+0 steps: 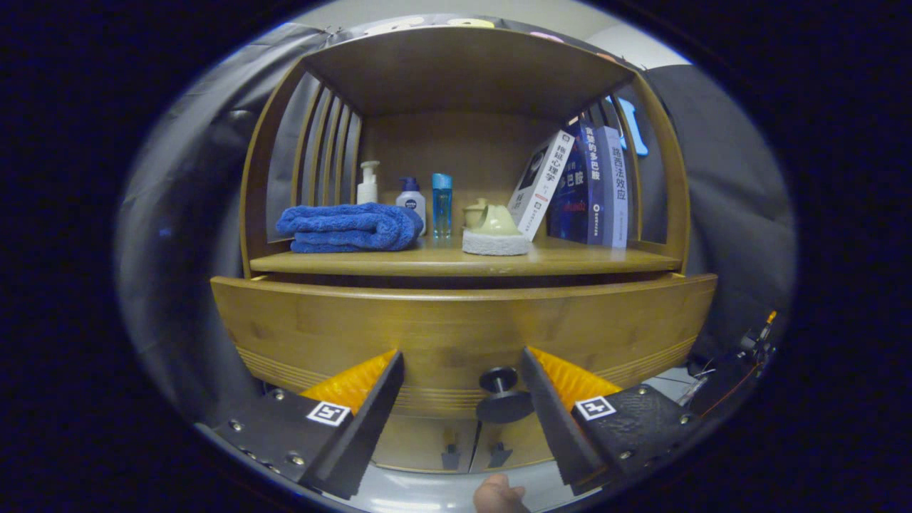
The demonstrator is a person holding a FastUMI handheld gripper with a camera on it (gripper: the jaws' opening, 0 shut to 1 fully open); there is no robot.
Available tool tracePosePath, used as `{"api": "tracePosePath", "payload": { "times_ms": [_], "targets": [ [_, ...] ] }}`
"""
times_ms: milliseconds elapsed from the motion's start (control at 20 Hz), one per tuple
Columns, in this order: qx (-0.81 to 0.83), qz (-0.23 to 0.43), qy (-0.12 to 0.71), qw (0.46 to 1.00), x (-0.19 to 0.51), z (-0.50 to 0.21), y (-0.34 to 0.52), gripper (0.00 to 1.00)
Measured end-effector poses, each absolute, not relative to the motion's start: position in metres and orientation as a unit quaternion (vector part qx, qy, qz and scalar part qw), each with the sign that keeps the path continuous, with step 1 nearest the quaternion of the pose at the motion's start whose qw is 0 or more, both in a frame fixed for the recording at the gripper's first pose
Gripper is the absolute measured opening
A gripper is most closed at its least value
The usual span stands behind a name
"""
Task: Pull open the drawer, take out the items inside it, and place them on the countertop above the cabinet.
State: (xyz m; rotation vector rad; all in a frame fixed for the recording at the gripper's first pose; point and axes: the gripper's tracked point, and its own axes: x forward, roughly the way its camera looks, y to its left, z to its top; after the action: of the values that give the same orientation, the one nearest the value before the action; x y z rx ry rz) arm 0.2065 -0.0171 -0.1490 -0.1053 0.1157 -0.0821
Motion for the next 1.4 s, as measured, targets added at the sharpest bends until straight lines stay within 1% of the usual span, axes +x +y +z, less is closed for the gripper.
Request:
{"api": "tracePosePath", "payload": {
  "times_ms": [300, 600, 950, 1050, 1200, 1400],
  "targets": [
    [-0.053, -0.041, 0.055, 0.996, 0.222, -0.148, -0.018, 0.99],
    [-0.049, -0.041, 0.069, 0.996, 0.241, -0.148, -0.017, 0.99],
    [-0.047, -0.042, 0.078, 0.995, 0.245, -0.149, -0.017, 0.99],
    [-0.037, -0.070, 0.090, 0.993, 0.239, -0.151, -0.028, 0.99],
    [0.000, -0.076, 0.086, 0.993, 0.224, -0.148, -0.029, 0.98],
    [-0.002, -0.069, 0.082, 0.994, 0.192, -0.146, -0.025, 0.98]
  ]
}}
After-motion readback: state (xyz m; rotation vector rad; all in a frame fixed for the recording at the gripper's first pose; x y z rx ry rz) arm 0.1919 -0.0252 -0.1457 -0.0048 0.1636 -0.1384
